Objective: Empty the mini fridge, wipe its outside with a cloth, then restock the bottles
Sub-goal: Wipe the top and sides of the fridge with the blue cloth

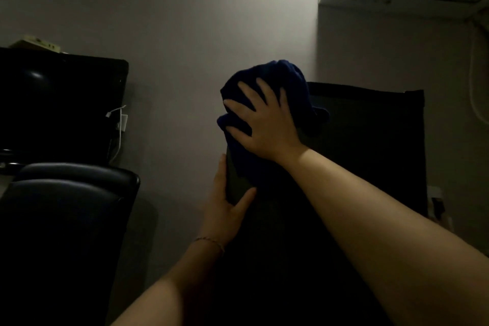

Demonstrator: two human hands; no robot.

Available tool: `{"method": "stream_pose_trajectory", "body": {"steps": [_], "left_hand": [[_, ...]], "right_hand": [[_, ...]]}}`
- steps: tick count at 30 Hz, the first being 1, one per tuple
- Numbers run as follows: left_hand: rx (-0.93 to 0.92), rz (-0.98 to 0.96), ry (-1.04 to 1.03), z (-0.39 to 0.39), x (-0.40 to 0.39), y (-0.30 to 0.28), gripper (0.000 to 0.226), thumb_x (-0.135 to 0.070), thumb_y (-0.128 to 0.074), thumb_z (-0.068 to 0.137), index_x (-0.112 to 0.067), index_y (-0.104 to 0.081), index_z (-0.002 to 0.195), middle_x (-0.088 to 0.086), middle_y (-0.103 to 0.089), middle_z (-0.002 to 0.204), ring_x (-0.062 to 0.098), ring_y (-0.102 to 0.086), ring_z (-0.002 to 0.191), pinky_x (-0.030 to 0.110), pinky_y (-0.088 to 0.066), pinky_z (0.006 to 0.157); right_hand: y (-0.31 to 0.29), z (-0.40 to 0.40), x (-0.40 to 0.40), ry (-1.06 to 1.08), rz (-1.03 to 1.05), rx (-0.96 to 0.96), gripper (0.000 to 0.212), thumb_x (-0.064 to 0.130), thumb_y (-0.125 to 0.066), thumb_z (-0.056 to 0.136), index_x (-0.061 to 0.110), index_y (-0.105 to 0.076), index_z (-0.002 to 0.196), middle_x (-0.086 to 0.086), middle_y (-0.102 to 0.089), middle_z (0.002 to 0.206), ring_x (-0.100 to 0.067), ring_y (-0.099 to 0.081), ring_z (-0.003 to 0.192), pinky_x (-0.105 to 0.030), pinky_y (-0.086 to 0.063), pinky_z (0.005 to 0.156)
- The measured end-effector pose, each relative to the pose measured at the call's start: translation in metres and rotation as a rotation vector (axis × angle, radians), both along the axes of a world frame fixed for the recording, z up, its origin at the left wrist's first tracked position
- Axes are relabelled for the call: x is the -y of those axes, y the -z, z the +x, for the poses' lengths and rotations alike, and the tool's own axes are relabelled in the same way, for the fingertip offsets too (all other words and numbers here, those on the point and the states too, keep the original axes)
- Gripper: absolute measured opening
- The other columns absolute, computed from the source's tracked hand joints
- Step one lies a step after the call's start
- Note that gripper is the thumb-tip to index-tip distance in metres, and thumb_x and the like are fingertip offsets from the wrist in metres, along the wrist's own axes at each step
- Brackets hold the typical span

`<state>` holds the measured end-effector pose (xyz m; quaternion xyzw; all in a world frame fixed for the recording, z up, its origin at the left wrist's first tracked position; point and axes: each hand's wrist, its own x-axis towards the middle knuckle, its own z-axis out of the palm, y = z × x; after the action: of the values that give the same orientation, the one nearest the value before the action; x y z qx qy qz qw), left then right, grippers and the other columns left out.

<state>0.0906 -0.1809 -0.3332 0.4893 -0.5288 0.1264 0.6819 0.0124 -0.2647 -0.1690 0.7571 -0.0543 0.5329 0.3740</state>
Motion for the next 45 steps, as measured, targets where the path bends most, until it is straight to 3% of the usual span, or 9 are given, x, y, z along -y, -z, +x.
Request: {"method": "stream_pose_trajectory", "body": {"steps": [4, 8, 11, 13, 25, 29, 32, 37, 45], "left_hand": [[-0.014, 0.020, 0.008, 0.002, 0.001, 0.000, 0.096, -0.055, -0.064, 0.079, -0.049, -0.003, 0.153, -0.022, -0.016, 0.160, 0.007, -0.032, 0.143, 0.038, -0.042, 0.112], [-0.008, 0.051, 0.001, 0.001, -0.002, -0.001, 0.095, -0.045, -0.064, 0.084, -0.041, -0.001, 0.155, -0.014, -0.011, 0.163, 0.004, -0.025, 0.142, 0.012, -0.034, 0.106], [-0.017, 0.063, 0.005, 0.000, -0.003, -0.002, 0.096, -0.043, -0.065, 0.083, -0.041, -0.001, 0.155, -0.010, -0.013, 0.163, 0.010, -0.029, 0.142, 0.027, -0.034, 0.113], [-0.023, 0.064, 0.005, 0.001, -0.003, -0.002, 0.096, -0.039, -0.067, 0.086, -0.041, -0.001, 0.155, -0.009, -0.014, 0.164, 0.012, -0.030, 0.143, 0.035, -0.032, 0.116], [-0.025, 0.081, -0.006, -0.004, -0.007, -0.004, 0.093, -0.030, -0.066, 0.089, -0.037, -0.002, 0.156, -0.008, -0.015, 0.163, 0.000, -0.025, 0.134, 0.021, -0.023, 0.110], [-0.028, 0.087, -0.013, -0.001, -0.006, -0.004, 0.096, -0.042, -0.065, 0.085, -0.040, 0.000, 0.156, -0.009, -0.014, 0.163, 0.007, -0.026, 0.141, 0.028, -0.026, 0.113], [-0.026, 0.093, -0.009, -0.001, -0.005, -0.005, 0.095, -0.039, -0.066, 0.088, -0.040, 0.001, 0.156, -0.009, -0.014, 0.164, 0.013, -0.027, 0.144, 0.037, -0.029, 0.118], [-0.030, 0.061, -0.021, -0.002, -0.002, -0.002, 0.094, -0.037, -0.065, 0.089, -0.040, 0.001, 0.156, -0.017, -0.010, 0.161, -0.003, -0.018, 0.136, 0.023, -0.024, 0.112], [-0.025, 0.054, -0.057, -0.004, 0.000, -0.002, 0.089, -0.035, -0.064, 0.091, -0.041, -0.001, 0.154, -0.027, -0.010, 0.150, -0.008, -0.014, 0.133, 0.022, -0.019, 0.111]], "right_hand": [[-0.006, -0.022, 0.014, -0.013, 0.009, -0.025, 0.060, 0.060, -0.042, 0.093, 0.035, -0.045, 0.147, -0.003, -0.032, 0.161, -0.034, -0.019, 0.150, -0.064, -0.012, 0.117], [-0.006, -0.063, 0.039, 0.018, 0.084, 0.032, 0.061, 0.061, -0.041, 0.092, 0.035, -0.043, 0.147, -0.003, -0.031, 0.161, -0.033, -0.019, 0.149, -0.064, -0.015, 0.117], [-0.001, -0.105, 0.067, 0.029, 0.154, 0.128, 0.060, 0.061, -0.042, 0.092, 0.034, -0.045, 0.146, -0.005, -0.033, 0.159, -0.035, -0.022, 0.147, -0.066, -0.023, 0.113], [0.006, -0.131, 0.084, 0.035, 0.214, 0.185, 0.060, 0.061, -0.043, 0.093, 0.034, -0.044, 0.147, -0.005, -0.031, 0.159, -0.035, -0.020, 0.148, -0.066, -0.024, 0.112], [0.105, -0.165, 0.112, 0.002, 0.301, 0.440, 0.056, 0.051, -0.049, 0.094, 0.023, -0.052, 0.142, -0.011, -0.038, 0.154, -0.040, -0.030, 0.143, -0.067, -0.033, 0.105], [0.137, -0.144, 0.098, 0.033, 0.358, 0.411, 0.059, 0.056, -0.044, 0.092, 0.028, -0.050, 0.144, -0.007, -0.032, 0.158, -0.038, -0.023, 0.147, -0.070, -0.022, 0.111], [0.126, -0.125, 0.082, 0.034, 0.292, 0.330, 0.058, 0.056, -0.046, 0.092, 0.031, -0.049, 0.144, -0.006, -0.032, 0.158, -0.037, -0.022, 0.148, -0.069, -0.019, 0.112], [0.075, -0.078, 0.047, 0.026, 0.161, 0.138, 0.059, 0.059, -0.045, 0.091, 0.037, -0.044, 0.146, -0.003, -0.030, 0.159, -0.032, -0.016, 0.150, -0.065, -0.013, 0.114], [0.018, -0.046, 0.030, -0.018, 0.093, 0.077, 0.055, 0.056, -0.047, 0.094, 0.035, -0.047, 0.144, -0.002, -0.034, 0.158, -0.030, -0.019, 0.150, -0.065, -0.016, 0.117]]}}
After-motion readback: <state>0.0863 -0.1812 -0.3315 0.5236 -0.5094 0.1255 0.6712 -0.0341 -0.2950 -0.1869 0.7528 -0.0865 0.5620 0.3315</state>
